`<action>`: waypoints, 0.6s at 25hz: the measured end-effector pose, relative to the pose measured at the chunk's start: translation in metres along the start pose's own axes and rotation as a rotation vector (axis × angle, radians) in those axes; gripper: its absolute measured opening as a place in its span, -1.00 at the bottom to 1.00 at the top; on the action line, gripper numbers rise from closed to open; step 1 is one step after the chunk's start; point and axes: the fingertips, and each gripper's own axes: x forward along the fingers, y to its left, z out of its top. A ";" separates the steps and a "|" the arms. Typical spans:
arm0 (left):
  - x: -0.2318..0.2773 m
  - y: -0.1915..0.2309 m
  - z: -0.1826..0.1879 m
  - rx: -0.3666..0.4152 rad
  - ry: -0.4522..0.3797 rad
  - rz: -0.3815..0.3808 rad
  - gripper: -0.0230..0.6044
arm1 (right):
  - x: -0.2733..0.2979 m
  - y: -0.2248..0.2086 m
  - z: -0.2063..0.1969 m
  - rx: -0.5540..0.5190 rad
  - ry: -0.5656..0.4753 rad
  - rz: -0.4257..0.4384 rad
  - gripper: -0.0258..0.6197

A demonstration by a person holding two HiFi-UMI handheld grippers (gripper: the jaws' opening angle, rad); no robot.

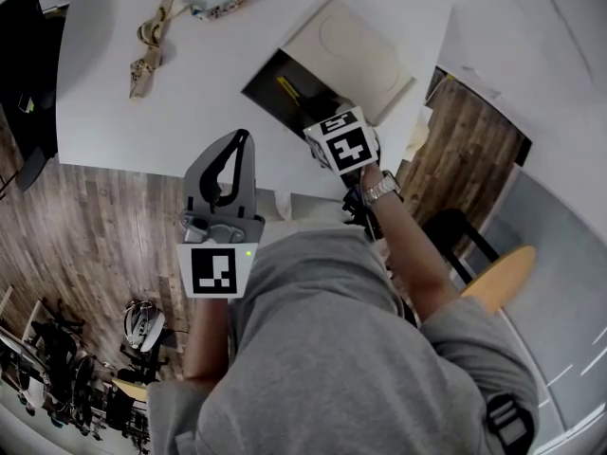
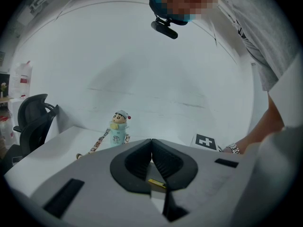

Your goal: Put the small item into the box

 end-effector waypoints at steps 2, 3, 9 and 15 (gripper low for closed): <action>-0.002 -0.002 0.002 0.005 -0.007 -0.005 -0.82 | -0.004 -0.001 0.000 0.007 -0.012 -0.009 -0.60; -0.003 -0.004 0.003 0.009 -0.010 -0.009 -0.82 | -0.007 0.000 0.000 0.014 -0.020 -0.012 -0.64; -0.014 -0.009 0.003 0.023 -0.012 -0.030 -0.82 | -0.022 0.009 0.000 0.066 -0.078 -0.011 -0.76; -0.026 -0.017 0.006 0.055 -0.020 -0.077 -0.82 | -0.043 0.020 -0.001 0.099 -0.144 -0.029 -0.81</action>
